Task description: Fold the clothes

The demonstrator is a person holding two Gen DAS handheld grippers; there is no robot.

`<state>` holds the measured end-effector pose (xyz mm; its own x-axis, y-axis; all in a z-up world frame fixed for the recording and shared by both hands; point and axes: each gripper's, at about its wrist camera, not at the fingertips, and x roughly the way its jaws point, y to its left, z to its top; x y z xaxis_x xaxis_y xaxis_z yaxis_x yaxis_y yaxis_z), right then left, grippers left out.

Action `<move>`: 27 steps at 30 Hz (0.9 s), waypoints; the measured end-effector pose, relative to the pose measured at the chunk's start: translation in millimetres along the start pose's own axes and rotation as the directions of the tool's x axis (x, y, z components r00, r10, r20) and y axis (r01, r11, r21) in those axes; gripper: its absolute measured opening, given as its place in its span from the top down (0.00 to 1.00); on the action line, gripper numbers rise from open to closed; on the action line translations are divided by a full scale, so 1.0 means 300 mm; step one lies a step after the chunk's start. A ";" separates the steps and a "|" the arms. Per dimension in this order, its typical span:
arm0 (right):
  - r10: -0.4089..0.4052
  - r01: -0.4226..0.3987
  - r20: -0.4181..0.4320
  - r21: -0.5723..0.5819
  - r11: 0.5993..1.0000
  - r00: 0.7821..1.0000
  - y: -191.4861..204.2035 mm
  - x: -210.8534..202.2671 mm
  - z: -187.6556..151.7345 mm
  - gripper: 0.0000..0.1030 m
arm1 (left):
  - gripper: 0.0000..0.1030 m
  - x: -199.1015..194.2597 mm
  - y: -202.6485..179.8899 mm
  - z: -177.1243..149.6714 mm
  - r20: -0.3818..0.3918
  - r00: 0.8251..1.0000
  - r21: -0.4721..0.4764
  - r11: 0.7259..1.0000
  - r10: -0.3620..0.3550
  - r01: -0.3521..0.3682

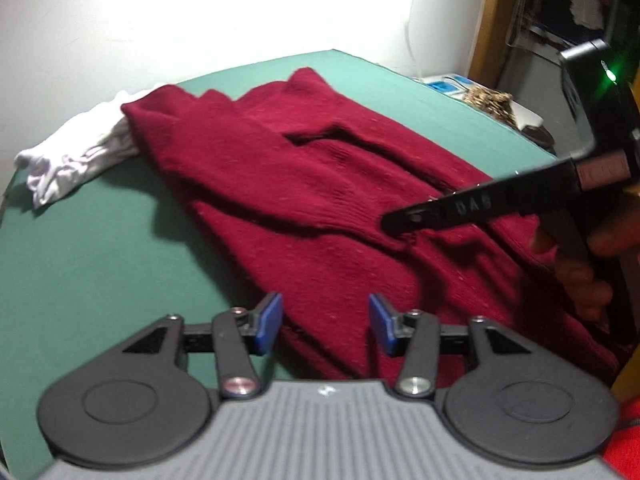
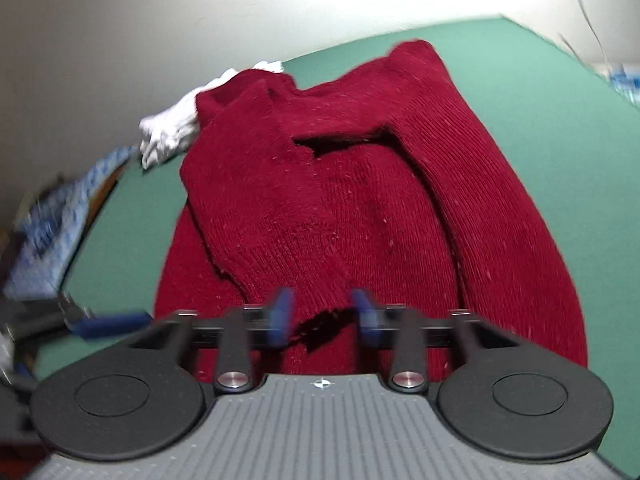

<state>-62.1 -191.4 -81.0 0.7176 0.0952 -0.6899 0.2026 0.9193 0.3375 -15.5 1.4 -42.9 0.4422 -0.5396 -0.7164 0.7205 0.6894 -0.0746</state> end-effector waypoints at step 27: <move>-0.023 -0.091 0.630 0.147 0.985 0.776 -0.052 -0.803 0.099 0.94 | 0.48 0.319 -0.095 0.461 0.145 0.989 0.033 0.999 -0.025 0.020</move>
<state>-218.4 -240.0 99.1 0.9723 -0.1876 -0.1396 0.2324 0.8406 0.4892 80.2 -136.8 -13.5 0.4971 -0.6209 -0.6061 0.7464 0.6622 -0.0662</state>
